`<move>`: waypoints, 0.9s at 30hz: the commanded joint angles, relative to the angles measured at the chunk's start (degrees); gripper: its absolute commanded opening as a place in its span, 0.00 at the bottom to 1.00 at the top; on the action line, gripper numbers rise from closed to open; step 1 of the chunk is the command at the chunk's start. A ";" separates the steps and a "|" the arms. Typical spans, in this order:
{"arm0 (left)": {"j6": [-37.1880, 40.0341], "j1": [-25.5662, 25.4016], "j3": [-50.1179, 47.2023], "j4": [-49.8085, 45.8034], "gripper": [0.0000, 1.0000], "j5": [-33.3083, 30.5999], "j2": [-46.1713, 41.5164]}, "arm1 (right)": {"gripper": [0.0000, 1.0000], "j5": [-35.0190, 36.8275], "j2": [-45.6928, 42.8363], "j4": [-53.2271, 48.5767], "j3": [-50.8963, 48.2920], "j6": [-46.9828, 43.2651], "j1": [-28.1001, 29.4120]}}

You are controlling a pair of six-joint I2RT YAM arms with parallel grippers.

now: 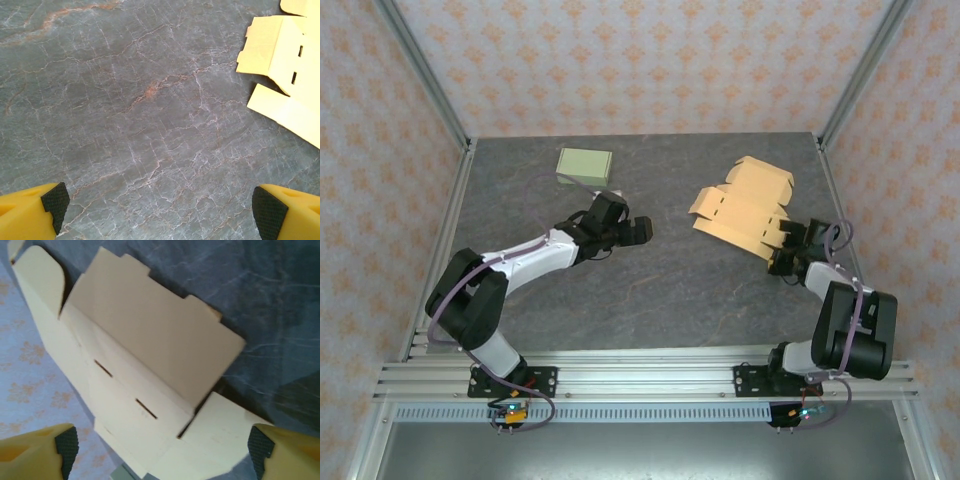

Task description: Fold the paper box

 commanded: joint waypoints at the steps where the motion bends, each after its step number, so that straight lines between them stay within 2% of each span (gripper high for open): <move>1: 1.08 -0.60 1.04 -1.64 0.97 -2.49 0.33 | 0.82 0.33 3.33 4.30 2.30 -0.63 -0.27; 7: 1.03 -0.60 0.19 -2.14 0.97 -3.61 -0.51 | 0.72 -3.43 12.48 12.05 4.48 1.60 -0.25; 11: 1.20 -0.60 0.18 -2.70 0.97 -4.35 -1.02 | 0.51 -1.97 13.23 14.18 3.52 1.57 -0.29; 16: 1.38 -0.68 0.66 -3.06 0.97 -4.71 -0.95 | 0.35 1.47 9.98 11.36 3.08 -2.99 -0.28; 19: 1.66 -0.70 1.25 -3.57 0.97 -4.65 -0.76 | 0.20 2.42 6.97 11.20 3.19 -7.58 0.04; 23: 1.98 -0.74 2.39 -4.46 0.97 -4.46 -1.11 | 0.10 5.12 -0.27 3.74 6.57 -17.40 2.55; 27: 2.30 -0.69 3.38 -4.97 0.97 -4.33 -2.20 | 0.07 9.60 -7.30 -4.84 10.99 -28.17 6.38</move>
